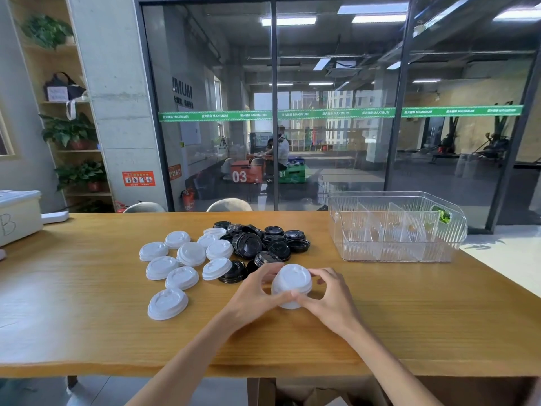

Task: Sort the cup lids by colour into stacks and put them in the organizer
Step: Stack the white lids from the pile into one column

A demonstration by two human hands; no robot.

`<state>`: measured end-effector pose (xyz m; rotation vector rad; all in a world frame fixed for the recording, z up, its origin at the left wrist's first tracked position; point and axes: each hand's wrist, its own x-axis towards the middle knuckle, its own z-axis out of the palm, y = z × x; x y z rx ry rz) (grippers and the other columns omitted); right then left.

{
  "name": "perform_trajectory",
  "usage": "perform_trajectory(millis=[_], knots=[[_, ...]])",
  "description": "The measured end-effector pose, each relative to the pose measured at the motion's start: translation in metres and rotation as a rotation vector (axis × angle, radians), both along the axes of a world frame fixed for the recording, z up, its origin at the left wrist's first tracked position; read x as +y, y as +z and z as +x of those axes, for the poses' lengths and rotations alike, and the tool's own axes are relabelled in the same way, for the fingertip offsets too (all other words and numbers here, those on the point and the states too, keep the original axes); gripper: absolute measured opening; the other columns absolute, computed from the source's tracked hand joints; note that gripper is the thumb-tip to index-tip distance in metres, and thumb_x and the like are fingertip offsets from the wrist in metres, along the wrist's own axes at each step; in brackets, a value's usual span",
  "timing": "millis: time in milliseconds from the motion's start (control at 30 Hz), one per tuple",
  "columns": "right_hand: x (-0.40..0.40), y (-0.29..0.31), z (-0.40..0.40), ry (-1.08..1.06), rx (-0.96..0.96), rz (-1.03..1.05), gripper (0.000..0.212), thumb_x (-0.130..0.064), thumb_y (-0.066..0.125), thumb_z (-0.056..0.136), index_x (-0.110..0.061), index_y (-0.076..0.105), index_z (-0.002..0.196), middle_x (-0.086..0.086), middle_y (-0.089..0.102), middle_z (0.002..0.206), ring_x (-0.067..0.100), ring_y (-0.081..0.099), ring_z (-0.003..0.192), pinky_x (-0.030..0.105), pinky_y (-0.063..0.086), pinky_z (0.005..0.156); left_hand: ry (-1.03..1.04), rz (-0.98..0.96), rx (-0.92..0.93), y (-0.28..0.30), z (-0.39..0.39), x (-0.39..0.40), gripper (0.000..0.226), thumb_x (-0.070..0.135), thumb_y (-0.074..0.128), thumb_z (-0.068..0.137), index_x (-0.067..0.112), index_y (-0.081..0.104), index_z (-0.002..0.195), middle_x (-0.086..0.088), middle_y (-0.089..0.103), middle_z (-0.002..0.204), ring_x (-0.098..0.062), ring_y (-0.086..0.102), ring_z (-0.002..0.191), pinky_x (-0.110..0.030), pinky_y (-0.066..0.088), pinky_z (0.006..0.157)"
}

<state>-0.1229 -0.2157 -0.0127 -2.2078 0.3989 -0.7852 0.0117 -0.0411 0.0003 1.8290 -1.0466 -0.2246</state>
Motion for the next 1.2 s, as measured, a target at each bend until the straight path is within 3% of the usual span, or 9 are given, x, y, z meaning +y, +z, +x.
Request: perform_trajectory(millis=[100, 200, 400, 633, 967, 1200], knots=[[0.0008, -0.0003, 0.0004, 0.009, 0.031, -0.012, 0.068, -0.057, 0.089, 0.076, -0.033, 0.061, 0.132, -0.024, 0.052, 0.125, 0.003, 0.048, 0.121, 0.009, 0.038, 0.09, -0.038, -0.032, 0.035, -0.0024, 0.0007, 0.0062, 0.076, 0.071, 0.084, 0.081, 0.036, 0.062, 0.145, 0.021, 0.069, 0.138, -0.003, 0.063, 0.131, -0.039, 0.051, 0.115], [0.0002, -0.0008, 0.0015, 0.003, 0.041, -0.008, 0.064, -0.048, 0.089, 0.079, -0.033, 0.062, 0.135, -0.025, 0.052, 0.125, 0.004, 0.048, 0.124, 0.011, 0.037, 0.09, -0.052, -0.049, 0.065, 0.003, -0.0003, 0.0076, 0.055, 0.06, 0.068, 0.101, 0.028, 0.065, 0.146, 0.017, 0.072, 0.137, -0.004, 0.065, 0.13, -0.041, 0.051, 0.116], [0.0043, 0.0009, 0.0026, 0.017, 0.077, -0.068, 0.067, -0.048, 0.084, 0.086, -0.032, 0.059, 0.145, -0.022, 0.056, 0.125, 0.005, 0.048, 0.123, 0.029, 0.044, 0.105, 0.012, -0.029, 0.025, 0.0003, 0.0039, 0.009, 0.04, 0.034, 0.063, 0.109, 0.015, 0.067, 0.144, 0.01, 0.073, 0.137, -0.003, 0.068, 0.126, -0.038, 0.053, 0.114], [0.0053, 0.0016, 0.0014, 0.034, 0.1, -0.087, 0.063, -0.046, 0.077, 0.094, -0.027, 0.055, 0.151, -0.018, 0.055, 0.129, 0.008, 0.046, 0.124, 0.035, 0.043, 0.109, 0.014, -0.019, 0.006, -0.0005, 0.0034, 0.0088, 0.051, 0.04, 0.064, 0.108, 0.023, 0.057, 0.155, 0.012, 0.065, 0.147, 0.0, 0.067, 0.125, -0.035, 0.054, 0.112], [0.0014, -0.0003, 0.0014, 0.043, 0.125, -0.06, 0.064, -0.052, 0.071, 0.097, -0.026, 0.054, 0.153, -0.024, 0.054, 0.127, 0.003, 0.043, 0.126, 0.03, 0.039, 0.108, 0.013, -0.013, -0.043, 0.0011, -0.001, 0.0082, 0.044, 0.04, 0.061, 0.11, 0.023, 0.062, 0.151, 0.016, 0.071, 0.136, 0.001, 0.07, 0.118, -0.035, 0.056, 0.108], [-0.0012, -0.0002, 0.0027, 0.062, 0.186, -0.071, 0.064, -0.048, 0.068, 0.1, -0.025, 0.05, 0.158, -0.017, 0.056, 0.137, 0.006, 0.039, 0.13, 0.026, 0.032, 0.102, 0.016, -0.045, -0.03, -0.0038, 0.0026, 0.0059, 0.046, 0.046, 0.066, 0.106, 0.022, 0.068, 0.145, 0.018, 0.075, 0.128, 0.003, 0.07, 0.117, -0.028, 0.057, 0.104]])
